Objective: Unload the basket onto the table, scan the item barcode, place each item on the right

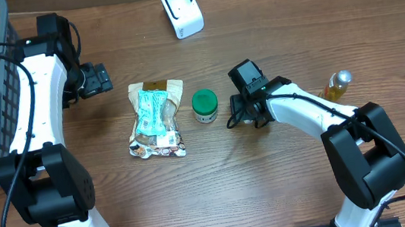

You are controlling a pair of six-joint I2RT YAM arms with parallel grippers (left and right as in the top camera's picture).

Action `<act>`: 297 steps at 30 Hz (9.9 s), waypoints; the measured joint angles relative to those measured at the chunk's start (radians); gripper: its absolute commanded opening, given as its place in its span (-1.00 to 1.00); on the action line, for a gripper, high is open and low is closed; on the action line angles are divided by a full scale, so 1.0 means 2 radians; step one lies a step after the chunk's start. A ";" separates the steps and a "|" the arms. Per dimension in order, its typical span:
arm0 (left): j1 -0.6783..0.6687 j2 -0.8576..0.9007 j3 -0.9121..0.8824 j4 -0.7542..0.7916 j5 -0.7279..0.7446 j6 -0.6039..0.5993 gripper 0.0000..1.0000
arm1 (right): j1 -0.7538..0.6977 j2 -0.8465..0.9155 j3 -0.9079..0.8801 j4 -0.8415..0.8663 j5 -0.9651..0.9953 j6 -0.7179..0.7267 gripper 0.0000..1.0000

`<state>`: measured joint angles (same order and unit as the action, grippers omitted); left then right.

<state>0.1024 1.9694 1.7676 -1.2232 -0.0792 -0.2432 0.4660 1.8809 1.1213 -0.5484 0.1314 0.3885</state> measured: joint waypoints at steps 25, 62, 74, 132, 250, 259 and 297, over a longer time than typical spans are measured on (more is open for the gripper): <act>0.000 0.000 0.000 0.000 0.000 0.000 0.99 | 0.000 0.000 -0.001 0.078 0.041 0.001 -0.64; 0.000 0.000 0.000 0.000 0.000 0.000 0.98 | -0.072 -0.010 0.104 -0.175 0.025 -0.024 -0.74; 0.000 0.000 0.000 0.000 0.000 0.000 0.99 | -0.072 -0.010 0.104 -0.193 -0.068 -0.024 -0.82; 0.000 0.000 0.000 0.000 0.000 0.000 0.99 | -0.072 -0.010 0.096 -0.167 -0.096 -0.024 -0.93; 0.000 0.000 0.000 0.000 0.000 0.000 0.99 | -0.072 -0.010 -0.034 0.074 -0.245 -0.026 -0.43; 0.000 0.000 0.000 0.000 0.000 0.000 0.99 | -0.072 -0.010 -0.034 0.077 -0.245 -0.026 -0.43; 0.000 0.000 0.000 0.000 0.000 0.000 0.99 | -0.046 -0.010 -0.035 0.082 -0.217 -0.024 -0.56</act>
<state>0.1024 1.9694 1.7676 -1.2232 -0.0792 -0.2432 0.3737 1.8618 1.0508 -0.3847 -0.3023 0.3401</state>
